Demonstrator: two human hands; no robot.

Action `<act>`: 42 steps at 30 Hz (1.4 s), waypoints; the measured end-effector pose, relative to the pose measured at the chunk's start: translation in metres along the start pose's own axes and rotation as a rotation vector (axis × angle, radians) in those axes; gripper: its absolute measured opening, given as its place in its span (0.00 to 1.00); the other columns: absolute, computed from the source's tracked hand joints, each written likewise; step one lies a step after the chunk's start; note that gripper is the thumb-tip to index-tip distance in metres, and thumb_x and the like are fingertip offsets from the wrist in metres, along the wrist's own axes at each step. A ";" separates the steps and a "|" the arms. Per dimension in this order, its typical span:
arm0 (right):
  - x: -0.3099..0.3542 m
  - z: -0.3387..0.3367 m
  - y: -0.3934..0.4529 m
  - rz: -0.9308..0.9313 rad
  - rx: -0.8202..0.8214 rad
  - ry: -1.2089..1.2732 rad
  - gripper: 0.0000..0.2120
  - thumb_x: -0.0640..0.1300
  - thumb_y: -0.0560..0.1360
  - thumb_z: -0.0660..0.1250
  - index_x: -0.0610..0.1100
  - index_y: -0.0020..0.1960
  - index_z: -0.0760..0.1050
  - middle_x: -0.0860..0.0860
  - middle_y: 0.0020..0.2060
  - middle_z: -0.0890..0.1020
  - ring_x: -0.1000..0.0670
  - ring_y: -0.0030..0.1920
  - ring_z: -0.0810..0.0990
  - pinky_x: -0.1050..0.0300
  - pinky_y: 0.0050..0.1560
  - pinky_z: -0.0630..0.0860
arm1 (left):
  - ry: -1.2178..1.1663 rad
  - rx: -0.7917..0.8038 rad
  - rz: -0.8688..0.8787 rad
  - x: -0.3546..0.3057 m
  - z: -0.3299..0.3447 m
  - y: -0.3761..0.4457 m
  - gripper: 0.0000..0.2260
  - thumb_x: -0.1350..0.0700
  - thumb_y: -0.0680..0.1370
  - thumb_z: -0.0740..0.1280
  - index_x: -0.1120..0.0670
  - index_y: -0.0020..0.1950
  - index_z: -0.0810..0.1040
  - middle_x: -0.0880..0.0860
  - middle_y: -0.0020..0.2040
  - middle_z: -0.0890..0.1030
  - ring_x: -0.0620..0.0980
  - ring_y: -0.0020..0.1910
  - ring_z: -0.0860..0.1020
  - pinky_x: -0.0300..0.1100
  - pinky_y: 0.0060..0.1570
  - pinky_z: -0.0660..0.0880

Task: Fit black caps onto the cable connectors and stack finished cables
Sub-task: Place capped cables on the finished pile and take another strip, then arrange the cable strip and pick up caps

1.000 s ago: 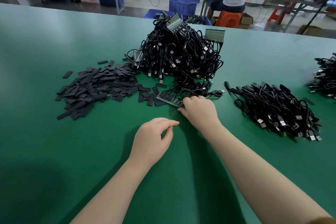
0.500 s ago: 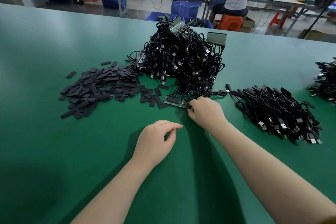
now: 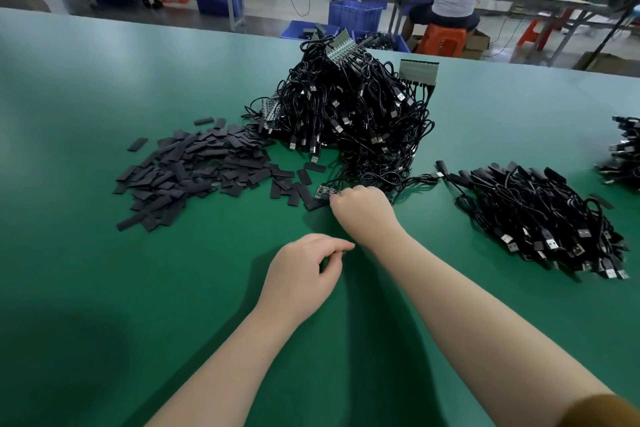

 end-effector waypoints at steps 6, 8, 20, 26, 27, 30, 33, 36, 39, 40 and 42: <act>-0.016 -0.020 0.017 0.204 -0.035 0.342 0.11 0.41 0.79 0.60 0.42 0.51 0.81 0.47 0.40 0.82 0.43 0.37 0.78 0.55 0.34 0.74 | 0.017 0.002 0.021 -0.003 0.001 0.000 0.12 0.60 0.77 0.66 0.48 0.54 0.85 0.42 0.50 0.83 0.40 0.50 0.79 0.39 0.49 0.76; -0.017 -0.032 0.017 0.235 -0.122 0.588 0.12 0.41 0.79 0.61 0.40 0.53 0.82 0.45 0.43 0.85 0.42 0.40 0.81 0.53 0.43 0.80 | 0.019 0.008 0.010 -0.001 0.001 0.000 0.12 0.60 0.76 0.65 0.48 0.54 0.85 0.42 0.50 0.83 0.40 0.49 0.79 0.40 0.48 0.76; -0.030 0.008 -0.011 0.348 -0.055 0.348 0.17 0.54 0.81 0.62 0.43 0.62 0.70 0.45 0.54 0.78 0.41 0.57 0.76 0.49 0.44 0.72 | -0.008 0.015 -0.003 0.000 0.000 0.001 0.12 0.58 0.78 0.65 0.45 0.54 0.84 0.41 0.51 0.83 0.42 0.46 0.80 0.42 0.48 0.76; -0.036 -0.016 -0.026 0.200 -0.290 -0.032 0.10 0.42 0.67 0.78 0.44 0.37 0.77 0.51 0.25 0.78 0.47 0.26 0.79 0.61 0.25 0.67 | -0.012 0.016 -0.009 0.001 0.001 -0.001 0.12 0.58 0.78 0.66 0.44 0.54 0.84 0.40 0.51 0.82 0.44 0.43 0.80 0.44 0.46 0.77; -0.046 -0.020 -0.026 0.246 -0.316 0.058 0.09 0.39 0.68 0.76 0.43 0.38 0.76 0.50 0.26 0.78 0.47 0.26 0.79 0.61 0.25 0.66 | -0.014 0.013 -0.011 0.002 0.000 -0.001 0.12 0.57 0.78 0.65 0.43 0.54 0.84 0.40 0.51 0.82 0.44 0.42 0.81 0.44 0.46 0.77; -0.095 -0.036 -0.021 0.491 -0.400 0.305 0.02 0.37 0.79 0.60 0.42 0.49 0.72 0.46 0.32 0.77 0.43 0.31 0.78 0.57 0.29 0.63 | -0.015 0.012 -0.019 0.004 0.000 0.000 0.12 0.57 0.78 0.65 0.43 0.54 0.84 0.40 0.52 0.82 0.46 0.41 0.81 0.44 0.45 0.77; -0.145 -0.068 -0.024 0.618 -0.532 0.401 0.09 0.42 0.83 0.52 0.43 0.53 0.70 0.46 0.36 0.77 0.42 0.33 0.74 0.53 0.33 0.66 | -0.008 0.025 -0.026 0.004 0.002 0.000 0.12 0.56 0.79 0.65 0.42 0.55 0.83 0.39 0.52 0.82 0.46 0.40 0.81 0.44 0.44 0.77; -0.168 -0.114 -0.032 0.546 -0.616 0.362 0.11 0.45 0.84 0.51 0.41 0.55 0.70 0.45 0.37 0.74 0.41 0.34 0.70 0.50 0.35 0.64 | -0.015 0.012 -0.028 0.004 0.001 0.002 0.12 0.56 0.79 0.65 0.42 0.54 0.84 0.38 0.51 0.82 0.44 0.42 0.81 0.42 0.46 0.77; -0.165 -0.161 -0.048 0.443 -0.690 0.387 0.12 0.45 0.84 0.52 0.39 0.56 0.71 0.46 0.38 0.71 0.44 0.36 0.67 0.52 0.36 0.59 | -0.016 -0.012 -0.044 0.004 -0.002 0.001 0.12 0.57 0.79 0.65 0.42 0.54 0.83 0.37 0.51 0.81 0.40 0.45 0.80 0.40 0.46 0.77; -0.161 -0.174 -0.055 0.407 -0.699 0.411 0.13 0.46 0.84 0.52 0.39 0.56 0.71 0.46 0.39 0.71 0.44 0.36 0.67 0.53 0.37 0.58 | -0.017 -0.032 -0.054 0.005 -0.004 0.000 0.12 0.57 0.79 0.65 0.42 0.54 0.83 0.37 0.51 0.81 0.39 0.45 0.79 0.39 0.46 0.77; -0.146 -0.198 -0.073 0.320 -0.693 0.461 0.14 0.46 0.85 0.53 0.39 0.54 0.73 0.47 0.39 0.72 0.45 0.36 0.67 0.54 0.35 0.57 | -0.027 -0.084 -0.085 0.010 -0.010 0.001 0.12 0.57 0.79 0.65 0.43 0.56 0.83 0.38 0.52 0.81 0.39 0.42 0.79 0.38 0.44 0.78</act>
Point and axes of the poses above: each hand's wrist, its own y-axis towards the middle knuckle, its own z-axis out of the palm, x = y × z, the point moved 7 cm from there along y, towards the middle knuckle
